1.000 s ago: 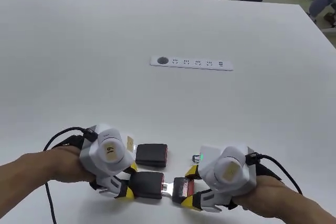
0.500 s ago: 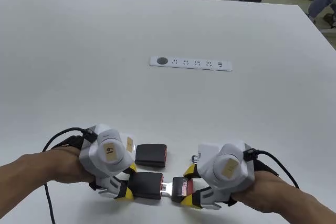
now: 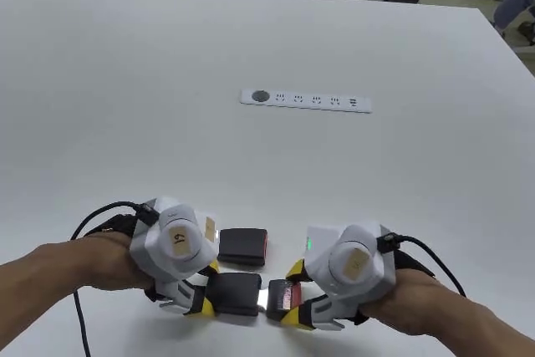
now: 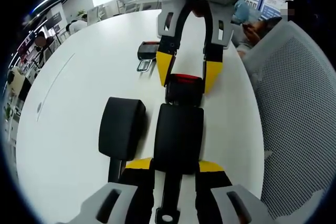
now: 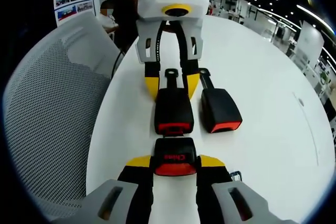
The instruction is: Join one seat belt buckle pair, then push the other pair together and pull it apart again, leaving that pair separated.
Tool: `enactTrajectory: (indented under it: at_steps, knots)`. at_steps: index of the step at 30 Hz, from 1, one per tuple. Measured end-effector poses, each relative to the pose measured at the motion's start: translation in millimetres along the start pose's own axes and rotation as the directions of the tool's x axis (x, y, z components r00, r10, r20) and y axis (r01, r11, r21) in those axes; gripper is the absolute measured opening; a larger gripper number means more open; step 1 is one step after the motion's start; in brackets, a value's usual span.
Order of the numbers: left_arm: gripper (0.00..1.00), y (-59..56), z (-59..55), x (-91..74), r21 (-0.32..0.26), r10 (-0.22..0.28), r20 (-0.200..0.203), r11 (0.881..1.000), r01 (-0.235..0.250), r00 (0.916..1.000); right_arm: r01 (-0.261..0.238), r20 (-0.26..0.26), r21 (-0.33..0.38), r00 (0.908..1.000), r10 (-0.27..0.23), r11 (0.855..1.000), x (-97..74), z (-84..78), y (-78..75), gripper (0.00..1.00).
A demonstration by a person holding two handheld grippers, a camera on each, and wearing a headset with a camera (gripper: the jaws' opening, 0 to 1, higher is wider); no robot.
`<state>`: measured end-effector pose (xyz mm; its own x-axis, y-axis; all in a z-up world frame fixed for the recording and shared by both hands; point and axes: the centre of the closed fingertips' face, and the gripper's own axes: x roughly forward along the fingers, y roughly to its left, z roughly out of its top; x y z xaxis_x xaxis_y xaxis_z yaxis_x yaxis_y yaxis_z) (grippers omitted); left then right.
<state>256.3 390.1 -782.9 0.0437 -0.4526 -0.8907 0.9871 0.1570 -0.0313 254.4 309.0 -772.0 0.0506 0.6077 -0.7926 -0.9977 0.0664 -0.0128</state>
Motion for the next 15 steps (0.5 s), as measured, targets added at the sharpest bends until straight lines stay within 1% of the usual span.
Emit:
enactTrajectory:
  at_steps: [6,7,8,11,12,14,15]
  knots:
    - [0.3,1.0,0.5,0.4,-0.006,0.003,-0.009,1.0,-0.003,1.0,0.007,0.01,0.009,0.9999,-0.007,1.0,2.7,2.5,-0.3,0.25]
    - [0.3,1.3,-1.3,0.0,-0.001,0.003,-0.015,1.0,-0.003,0.9999,0.001,0.013,0.02,0.9999,-0.001,1.0,7.2,2.3,-0.4,0.25]
    - [0.3,1.5,-2.5,-0.4,-0.008,0.005,-0.018,1.0,-0.005,0.9998,-0.002,0.001,0.006,1.0,0.002,1.0,6.2,0.4,0.6,0.25]
    - [0.3,1.2,-1.4,0.4,-0.007,0.004,-0.015,1.0,-0.004,0.9999,0.0,0.002,-0.002,1.0,0.0,1.0,3.9,2.5,2.1,0.26]
    - [0.3,0.7,-1.3,0.3,-0.007,0.005,-0.013,1.0,-0.005,0.9999,0.021,0.002,0.023,0.9998,-0.021,1.0,2.0,1.5,-0.2,0.26]
    - [0.3,-0.7,-0.3,-0.2,0.004,0.003,-0.009,1.0,-0.003,1.0,0.005,0.007,-0.003,1.0,-0.005,1.0,2.4,1.6,1.0,0.26]
    - [0.3,-0.6,-0.9,-0.2,0.008,0.002,-0.006,1.0,-0.001,1.0,0.007,0.01,-0.005,0.9999,-0.007,1.0,2.5,1.4,1.1,0.26]
